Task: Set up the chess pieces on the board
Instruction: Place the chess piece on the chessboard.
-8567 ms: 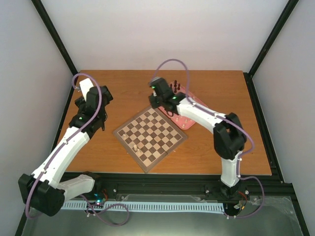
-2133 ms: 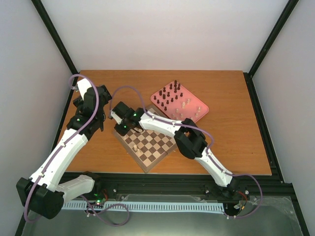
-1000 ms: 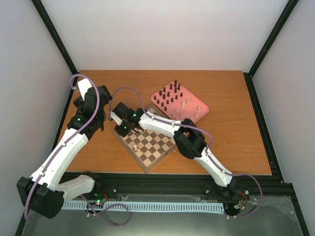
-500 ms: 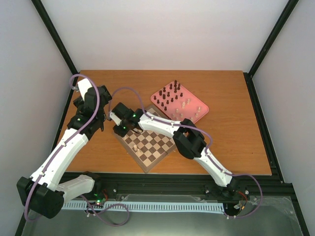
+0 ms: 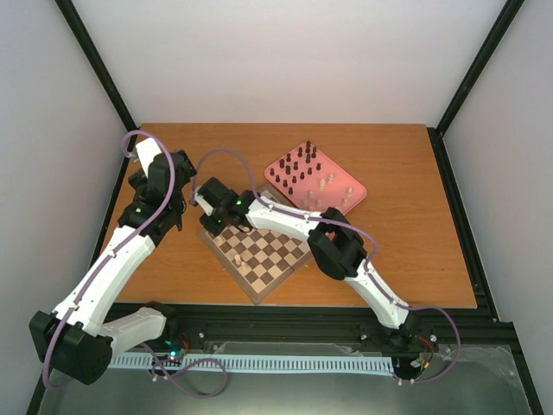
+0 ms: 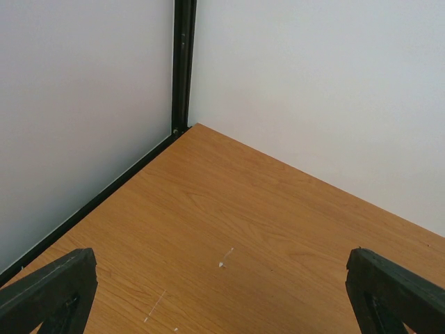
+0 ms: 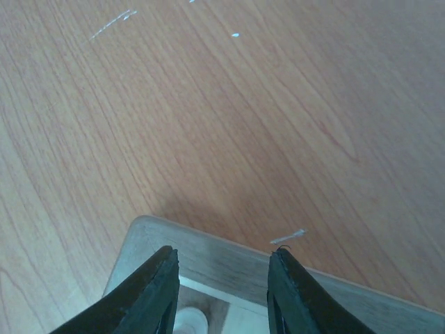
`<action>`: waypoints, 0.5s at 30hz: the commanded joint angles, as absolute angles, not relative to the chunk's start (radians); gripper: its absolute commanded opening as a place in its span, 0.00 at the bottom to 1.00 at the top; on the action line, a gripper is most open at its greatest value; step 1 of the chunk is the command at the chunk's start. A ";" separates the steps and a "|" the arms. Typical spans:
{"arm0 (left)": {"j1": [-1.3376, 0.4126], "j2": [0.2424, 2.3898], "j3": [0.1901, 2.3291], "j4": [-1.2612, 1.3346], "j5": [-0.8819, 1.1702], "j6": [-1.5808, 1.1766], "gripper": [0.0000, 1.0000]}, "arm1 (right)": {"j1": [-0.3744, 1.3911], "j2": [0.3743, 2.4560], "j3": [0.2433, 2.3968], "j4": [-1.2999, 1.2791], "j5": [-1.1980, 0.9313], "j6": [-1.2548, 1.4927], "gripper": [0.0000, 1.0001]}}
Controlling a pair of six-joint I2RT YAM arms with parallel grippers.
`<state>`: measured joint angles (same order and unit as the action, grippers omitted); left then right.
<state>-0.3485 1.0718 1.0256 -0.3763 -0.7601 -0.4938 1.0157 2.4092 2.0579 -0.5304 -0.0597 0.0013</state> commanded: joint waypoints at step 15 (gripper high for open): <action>-0.344 1.077 1.028 -0.372 -0.756 -0.487 1.00 | 0.680 1.915 1.450 -0.249 0.160 0.148 0.37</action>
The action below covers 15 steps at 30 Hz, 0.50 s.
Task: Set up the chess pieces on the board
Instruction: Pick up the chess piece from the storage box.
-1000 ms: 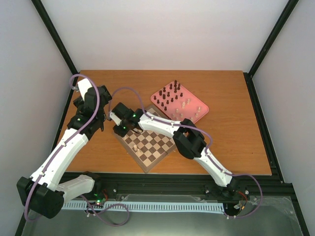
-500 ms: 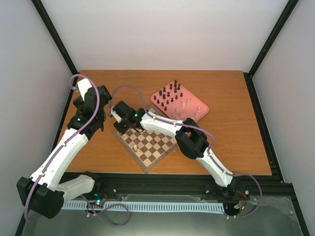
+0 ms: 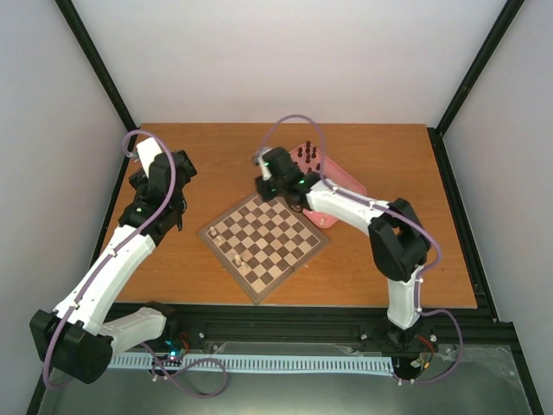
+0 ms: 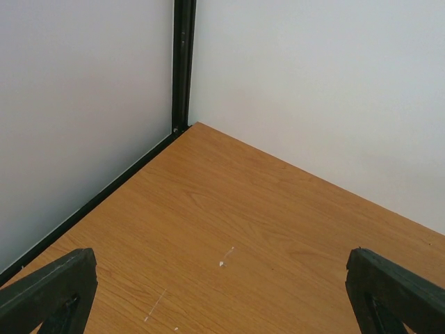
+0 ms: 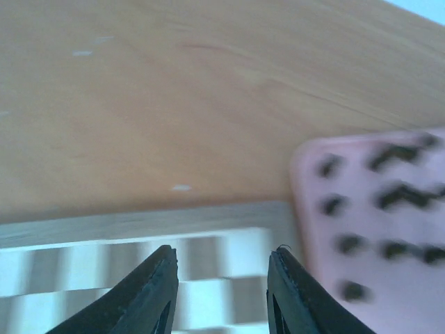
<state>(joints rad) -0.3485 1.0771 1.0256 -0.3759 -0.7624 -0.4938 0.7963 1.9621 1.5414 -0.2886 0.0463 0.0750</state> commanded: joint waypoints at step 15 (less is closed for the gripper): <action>-0.344 1.131 1.044 -0.356 -0.734 -0.482 1.00 | 0.422 1.844 1.267 -0.203 0.351 0.258 0.37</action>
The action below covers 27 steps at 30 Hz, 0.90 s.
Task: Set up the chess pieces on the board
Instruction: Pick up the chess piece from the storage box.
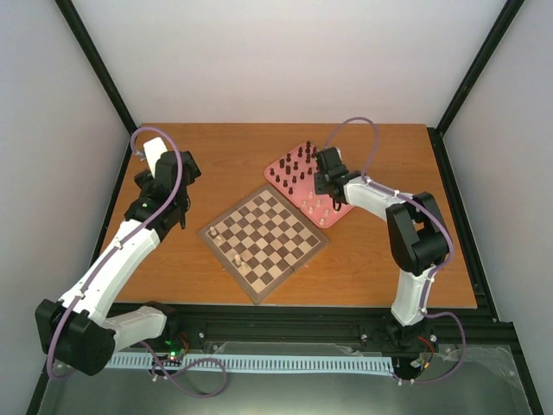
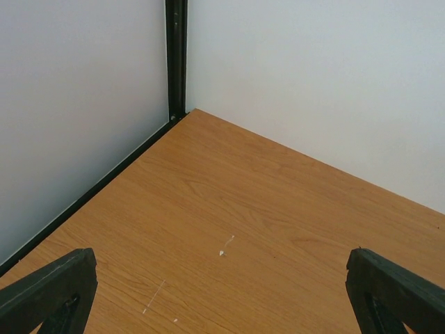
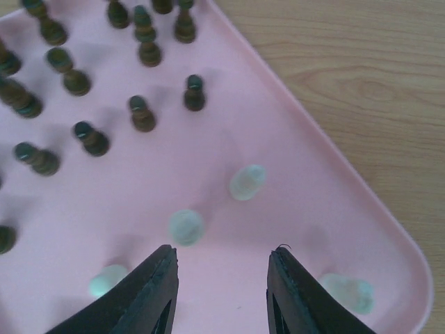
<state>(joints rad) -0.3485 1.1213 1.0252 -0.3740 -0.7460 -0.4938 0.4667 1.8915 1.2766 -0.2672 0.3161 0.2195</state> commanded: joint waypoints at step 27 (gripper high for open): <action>-0.344 1.200 1.082 -0.363 -0.756 -0.474 1.00 | 0.327 2.135 1.582 -0.343 0.213 0.225 0.33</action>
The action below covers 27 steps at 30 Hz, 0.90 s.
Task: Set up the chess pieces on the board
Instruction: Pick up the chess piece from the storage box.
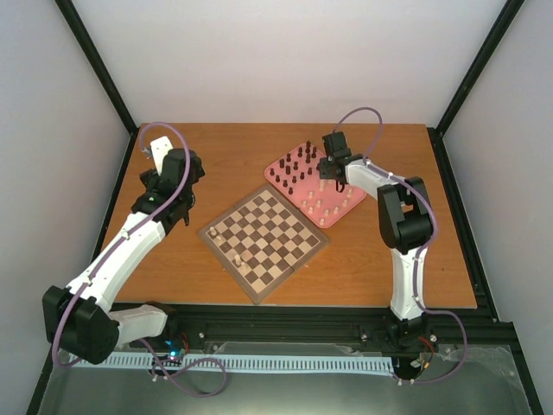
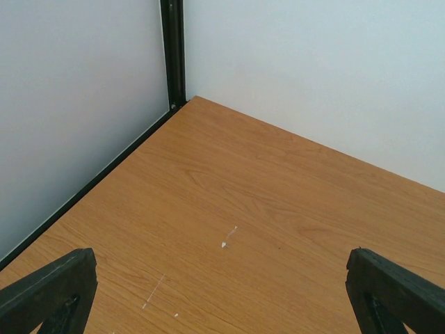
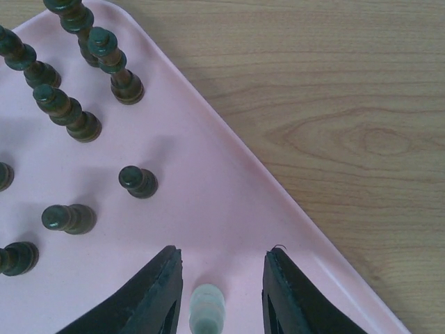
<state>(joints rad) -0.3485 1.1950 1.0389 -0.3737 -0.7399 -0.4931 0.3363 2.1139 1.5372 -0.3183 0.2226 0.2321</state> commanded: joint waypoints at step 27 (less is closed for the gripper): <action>-0.344 1.215 1.083 -0.365 -0.761 -0.476 1.00 | 0.313 2.197 1.597 -0.374 0.172 0.236 0.30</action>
<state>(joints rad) -0.3485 1.2091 1.0409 -0.3737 -0.7448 -0.4931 0.3256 2.1830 1.5829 -0.3679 0.1734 0.2295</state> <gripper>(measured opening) 0.997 0.310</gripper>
